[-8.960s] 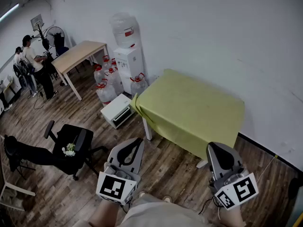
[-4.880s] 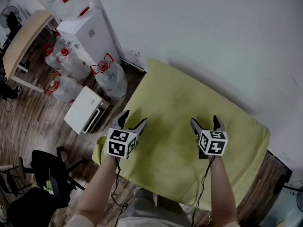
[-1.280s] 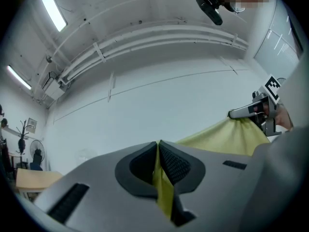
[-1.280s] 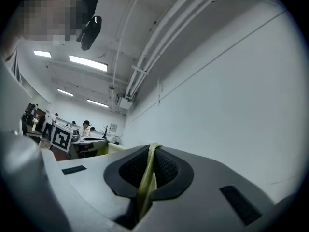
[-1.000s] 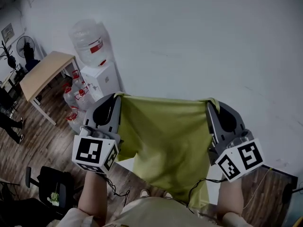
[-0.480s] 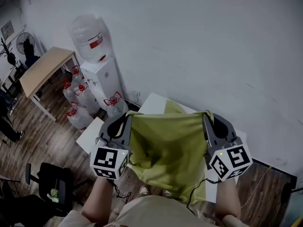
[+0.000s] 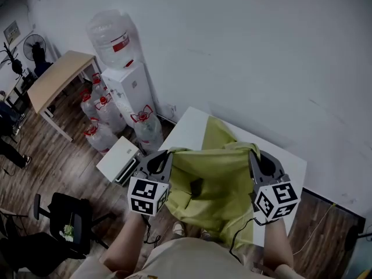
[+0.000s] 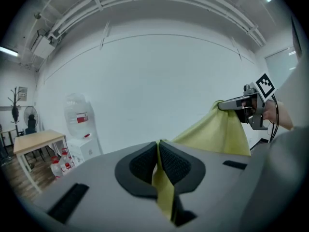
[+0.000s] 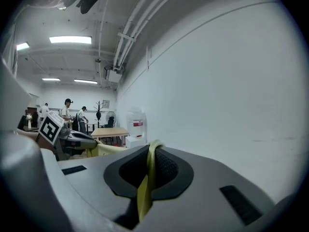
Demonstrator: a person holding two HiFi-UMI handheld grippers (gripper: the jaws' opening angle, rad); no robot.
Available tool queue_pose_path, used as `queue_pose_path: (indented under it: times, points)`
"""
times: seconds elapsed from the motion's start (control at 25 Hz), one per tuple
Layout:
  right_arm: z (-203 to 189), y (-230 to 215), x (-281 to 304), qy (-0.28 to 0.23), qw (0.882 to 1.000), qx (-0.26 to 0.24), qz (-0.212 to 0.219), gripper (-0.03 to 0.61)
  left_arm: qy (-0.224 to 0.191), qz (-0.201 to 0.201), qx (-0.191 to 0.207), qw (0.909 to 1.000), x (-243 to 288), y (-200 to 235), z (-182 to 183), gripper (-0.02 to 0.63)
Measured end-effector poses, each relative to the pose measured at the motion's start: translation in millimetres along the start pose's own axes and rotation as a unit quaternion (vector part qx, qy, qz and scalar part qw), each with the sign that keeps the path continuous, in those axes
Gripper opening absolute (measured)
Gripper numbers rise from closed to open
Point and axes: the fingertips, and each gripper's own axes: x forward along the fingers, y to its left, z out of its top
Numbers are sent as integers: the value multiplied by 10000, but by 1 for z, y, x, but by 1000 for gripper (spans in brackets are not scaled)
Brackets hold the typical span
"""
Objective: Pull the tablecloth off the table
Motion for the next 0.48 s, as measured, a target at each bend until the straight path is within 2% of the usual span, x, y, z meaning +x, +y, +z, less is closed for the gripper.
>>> queue_pose_path:
  times: [0.16,0.48]
  points:
    - [-21,-2,5,175,9996,203,70,32,234,-14,-49,9997,6,-4,-19,28]
    - [-26,-6,2,205,9991,338,118,32,245,-3,-4,9997,10,-5,-15,28]
